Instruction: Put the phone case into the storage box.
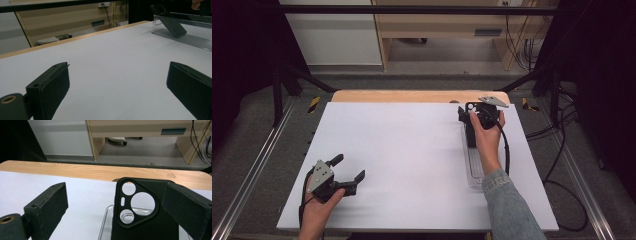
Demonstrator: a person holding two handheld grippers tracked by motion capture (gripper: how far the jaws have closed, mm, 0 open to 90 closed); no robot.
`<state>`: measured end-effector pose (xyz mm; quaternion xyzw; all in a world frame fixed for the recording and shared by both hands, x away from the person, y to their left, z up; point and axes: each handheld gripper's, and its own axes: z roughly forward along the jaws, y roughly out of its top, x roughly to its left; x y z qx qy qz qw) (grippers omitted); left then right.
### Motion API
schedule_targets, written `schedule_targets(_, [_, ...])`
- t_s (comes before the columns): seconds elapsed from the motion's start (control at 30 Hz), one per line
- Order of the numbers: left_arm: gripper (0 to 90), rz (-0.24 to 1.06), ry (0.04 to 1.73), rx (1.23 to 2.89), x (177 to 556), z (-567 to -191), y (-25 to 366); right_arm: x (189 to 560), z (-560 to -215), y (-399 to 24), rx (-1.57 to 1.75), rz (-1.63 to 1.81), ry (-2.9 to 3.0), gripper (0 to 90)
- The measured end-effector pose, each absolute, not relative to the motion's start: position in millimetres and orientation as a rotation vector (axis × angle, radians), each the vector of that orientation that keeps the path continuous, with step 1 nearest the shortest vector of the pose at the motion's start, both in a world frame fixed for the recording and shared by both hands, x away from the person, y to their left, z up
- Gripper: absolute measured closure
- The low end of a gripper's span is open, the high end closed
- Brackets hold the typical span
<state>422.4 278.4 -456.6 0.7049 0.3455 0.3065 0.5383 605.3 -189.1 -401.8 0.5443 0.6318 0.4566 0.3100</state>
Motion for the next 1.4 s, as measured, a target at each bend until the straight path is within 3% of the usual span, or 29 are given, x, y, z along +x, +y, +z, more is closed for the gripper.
schedule_targets(1.4, [4.7, 0.737, 0.825, 1.685, 422, -457, 279, 579, -386, -204, 1.371, 1.274, 1.698, 8.7])
